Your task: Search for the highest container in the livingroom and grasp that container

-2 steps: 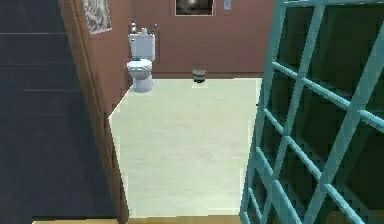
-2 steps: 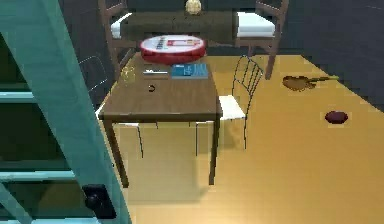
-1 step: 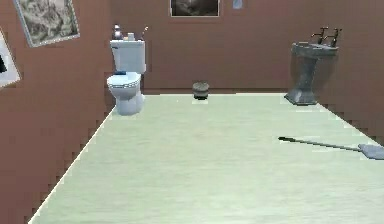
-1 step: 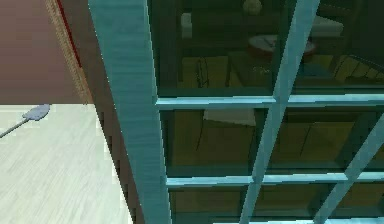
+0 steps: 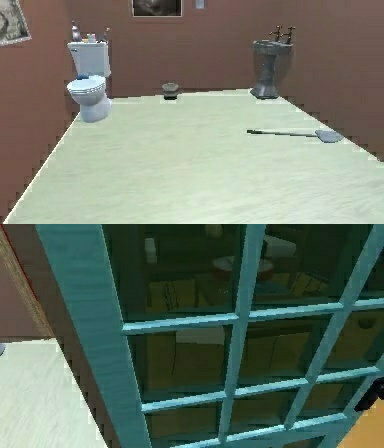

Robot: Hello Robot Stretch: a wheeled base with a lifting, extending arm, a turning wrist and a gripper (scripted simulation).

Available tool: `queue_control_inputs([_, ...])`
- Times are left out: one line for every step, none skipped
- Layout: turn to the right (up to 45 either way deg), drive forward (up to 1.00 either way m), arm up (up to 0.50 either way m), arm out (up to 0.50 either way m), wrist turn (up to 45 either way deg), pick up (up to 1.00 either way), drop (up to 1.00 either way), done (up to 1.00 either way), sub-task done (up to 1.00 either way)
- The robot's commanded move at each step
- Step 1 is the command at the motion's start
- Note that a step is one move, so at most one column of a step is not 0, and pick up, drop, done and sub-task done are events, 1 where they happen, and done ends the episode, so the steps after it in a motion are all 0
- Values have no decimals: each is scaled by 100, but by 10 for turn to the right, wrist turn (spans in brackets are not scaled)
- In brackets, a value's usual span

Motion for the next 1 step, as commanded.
queue_control_inputs([0, 30, 0, 0, 0, 0, 0, 0, 0])
